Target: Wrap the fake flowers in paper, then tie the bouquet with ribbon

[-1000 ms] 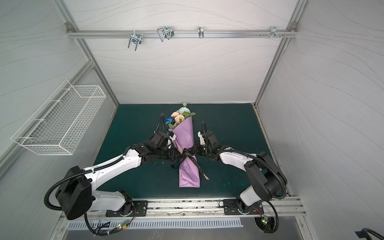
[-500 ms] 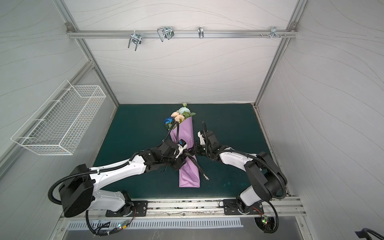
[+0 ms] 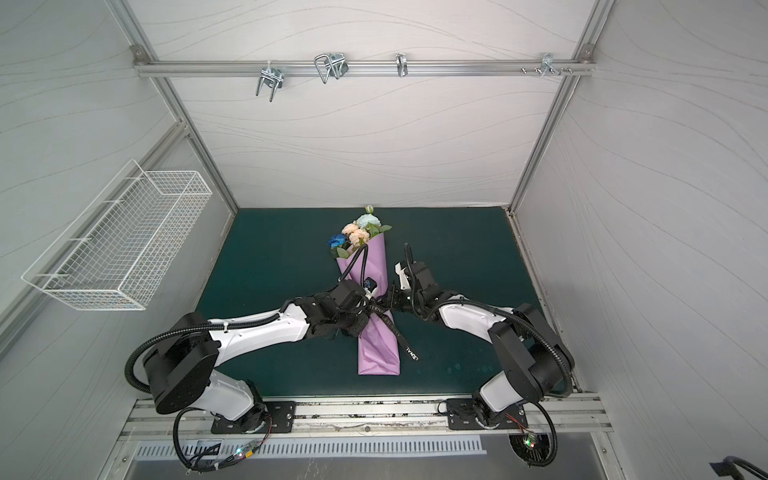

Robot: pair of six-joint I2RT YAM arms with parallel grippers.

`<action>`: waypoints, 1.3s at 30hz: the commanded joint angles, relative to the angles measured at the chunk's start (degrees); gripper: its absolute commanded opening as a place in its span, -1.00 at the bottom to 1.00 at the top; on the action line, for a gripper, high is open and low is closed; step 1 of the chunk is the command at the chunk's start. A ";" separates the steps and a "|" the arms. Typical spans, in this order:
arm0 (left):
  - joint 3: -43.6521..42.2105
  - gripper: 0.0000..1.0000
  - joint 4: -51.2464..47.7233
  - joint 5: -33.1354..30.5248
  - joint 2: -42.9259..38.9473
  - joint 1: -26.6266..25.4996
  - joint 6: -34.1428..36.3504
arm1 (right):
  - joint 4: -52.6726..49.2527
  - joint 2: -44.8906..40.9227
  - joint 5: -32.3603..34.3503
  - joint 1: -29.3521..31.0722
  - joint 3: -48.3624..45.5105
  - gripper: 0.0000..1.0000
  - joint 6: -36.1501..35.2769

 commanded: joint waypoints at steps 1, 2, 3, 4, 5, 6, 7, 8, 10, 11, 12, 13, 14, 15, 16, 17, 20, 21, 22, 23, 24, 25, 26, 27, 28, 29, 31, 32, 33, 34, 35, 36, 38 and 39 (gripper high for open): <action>2.86 -0.33 2.87 0.84 0.56 -0.24 -0.71 | 0.46 0.26 -0.64 -0.10 1.29 -1.00 0.34; 2.79 -0.40 2.94 1.10 0.64 -0.23 -0.82 | 0.48 0.35 -0.58 -0.03 1.31 -1.00 0.33; 2.85 -0.45 2.99 1.32 0.80 -0.23 -0.99 | 0.45 0.43 -0.63 -0.03 1.37 -1.00 0.35; 2.86 -0.47 3.03 1.82 0.97 -0.27 -1.14 | 0.47 0.49 -0.63 -0.10 1.32 -1.00 0.29; 2.94 -0.47 3.01 2.17 1.14 -0.23 -1.26 | 0.50 0.57 -0.67 -0.07 1.30 -1.00 0.34; 3.12 -0.47 2.83 2.25 1.57 -0.23 -1.52 | 0.48 0.69 -0.70 -0.03 1.40 -1.00 0.32; 3.26 -0.45 2.56 2.44 1.91 -0.23 -1.62 | 0.44 0.82 -0.68 -0.09 1.41 -1.00 0.33; 3.34 -0.45 2.52 2.71 2.25 -0.23 -1.69 | 0.47 0.84 -0.67 -0.03 1.39 -1.00 0.44; 3.61 -0.55 2.26 2.75 2.79 -0.23 -1.72 | 0.56 0.83 -0.83 -0.01 1.41 -1.00 0.47; 3.80 -0.64 1.91 2.60 2.91 -0.27 -1.92 | 0.56 0.82 -0.81 -0.10 1.37 -1.00 0.52; 3.98 -0.76 1.45 2.40 2.86 -0.23 -2.18 | 0.50 0.84 -0.76 -0.06 1.38 -1.00 0.48; 4.22 -0.88 0.93 2.08 2.71 -0.23 -2.39 | 0.40 0.84 -0.78 -0.02 1.37 -1.00 0.38; 4.26 -1.00 0.45 1.47 2.44 -0.26 -2.72 | 0.32 0.80 -0.81 -0.07 1.39 -1.00 0.43; 4.32 -1.00 -0.23 0.69 2.12 -0.23 -3.06 | 0.09 0.78 -0.84 -0.05 1.45 -1.00 0.41; 4.50 -1.00 -1.15 0.21 1.72 -0.23 -3.35 | -0.33 0.59 -0.65 -0.11 1.48 -1.00 0.32; 4.62 -1.00 -2.32 -0.10 1.26 -0.14 -3.62 | -0.80 0.31 -0.34 -0.11 1.55 -1.00 0.29; 4.01 -1.00 -4.23 -0.42 -0.50 0.02 -4.98 | -2.35 -0.77 0.41 -0.49 1.66 -1.00 0.03; 3.59 -1.00 -4.38 -0.38 -1.06 0.34 -5.87 | -2.94 -1.19 0.58 -0.67 1.71 -1.00 -0.14; 2.96 -1.00 -4.39 0.20 -1.50 1.08 -6.74 | -3.36 -1.57 0.90 -0.95 1.64 -1.00 -0.17; 2.54 -1.00 -4.43 1.00 -1.77 1.82 -7.61 | -3.60 -1.80 1.00 -1.26 1.56 -1.00 -0.31; 2.13 -1.00 -4.48 1.74 -1.99 2.67 -8.67 | -3.79 -2.01 1.00 -1.48 1.56 -1.00 -0.41; 1.61 -1.00 -4.28 2.25 -2.21 3.43 -9.66 | -4.15 -2.07 0.94 -1.76 1.64 -1.00 -0.50; 1.21 -1.00 -4.16 2.89 -2.53 4.10 -10.32 | -4.39 -2.07 0.87 -1.93 1.68 -1.00 -0.59; 0.79 -1.00 -4.00 3.73 -2.89 4.82 -10.94 | -4.83 -2.06 0.91 -2.04 1.79 -1.00 -0.81; 0.49 -1.00 -4.03 4.34 -3.20 5.36 -11.40 | -5.25 -2.07 1.09 -2.14 1.89 -1.00 -1.04; 0.25 -1.00 -4.02 5.03 -3.37 5.88 -11.55 | -5.41 -2.20 1.31 -2.28 1.73 -1.00 -1.08; 0.05 -1.00 -4.59 6.66 -3.53 6.73 -11.64 | -5.68 -2.27 1.43 -2.67 1.40 -1.00 -1.00; 0.18 -1.00 -5.20 6.76 -3.49 6.97 -11.72 | -5.68 -2.39 1.48 -2.82 1.27 -1.00 -0.94; 0.37 -1.00 -5.94 7.05 -3.41 7.13 -11.56 | -5.72 -2.57 1.74 -2.90 1.09 -1.00 -0.95; 0.55 -1.00 -6.71 7.39 -3.32 7.14 -11.55 | -5.77 -2.62 1.98 -3.01 0.94 -1.00 -0.91; 0.74 -1.00 -7.31 7.97 -3.23 7.14 -11.64 | -5.76 -2.60 2.04 -3.17 0.86 -1.00 -0.95; 0.84 -1.00 -7.92 9.05 -3.22 7.08 -11.55 | -5.76 -2.59 2.07 -3.36 0.76 -1.00 -1.03; 1.11 -1.00 -9.10 10.71 -3.14 7.12 -11.64 | -5.76 -2.53 2.00 -3.72 0.82 -1.00 -1.07; 1.34 -1.00 -10.20 11.15 -3.14 7.15 -11.72 | -5.81 -2.42 2.01 -3.94 0.76 -1.00 -1.13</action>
